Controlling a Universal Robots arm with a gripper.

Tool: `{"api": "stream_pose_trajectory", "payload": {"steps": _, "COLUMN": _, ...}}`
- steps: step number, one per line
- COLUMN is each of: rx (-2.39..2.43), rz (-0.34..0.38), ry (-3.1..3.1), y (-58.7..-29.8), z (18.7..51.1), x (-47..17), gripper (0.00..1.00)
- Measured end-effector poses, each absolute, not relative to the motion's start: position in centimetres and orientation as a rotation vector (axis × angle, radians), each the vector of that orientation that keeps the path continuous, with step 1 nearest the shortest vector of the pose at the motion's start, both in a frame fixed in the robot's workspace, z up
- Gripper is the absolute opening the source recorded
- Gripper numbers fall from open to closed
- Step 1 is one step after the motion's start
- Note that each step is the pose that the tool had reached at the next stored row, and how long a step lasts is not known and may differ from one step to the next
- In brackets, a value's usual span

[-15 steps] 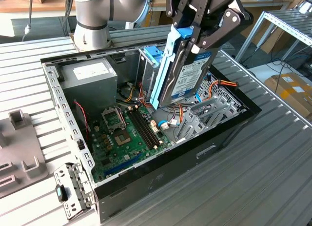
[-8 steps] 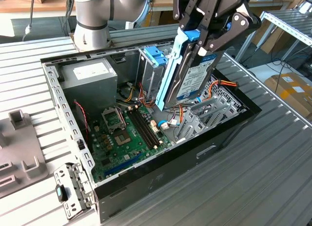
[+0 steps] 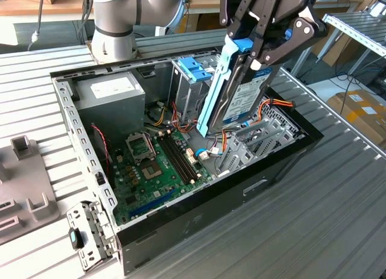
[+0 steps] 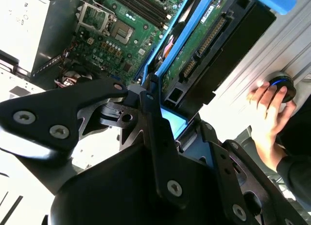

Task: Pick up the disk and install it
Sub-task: 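Pick up the disk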

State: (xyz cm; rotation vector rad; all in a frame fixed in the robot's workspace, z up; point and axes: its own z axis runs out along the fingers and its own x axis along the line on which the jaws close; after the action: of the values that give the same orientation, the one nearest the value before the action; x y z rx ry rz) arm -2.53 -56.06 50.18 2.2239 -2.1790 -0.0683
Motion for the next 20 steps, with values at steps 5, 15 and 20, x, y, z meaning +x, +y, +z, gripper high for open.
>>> {"api": "stream_pose_trajectory", "payload": {"steps": 5, "rx": 2.224, "rz": -0.068, "ry": -2.179, "y": -56.2, "z": 50.1, "x": -2.2, "gripper": 0.37}}
{"api": "stream_pose_trajectory", "payload": {"steps": 15, "rx": 2.224, "rz": -0.068, "ry": -2.179, "y": -56.5, "z": 50.0, "x": -1.3, "gripper": 0.37}}
{"api": "stream_pose_trajectory", "payload": {"steps": 20, "rx": 2.224, "rz": -0.069, "ry": -2.179, "y": -56.7, "z": 50.0, "x": -1.0, "gripper": 0.37}}
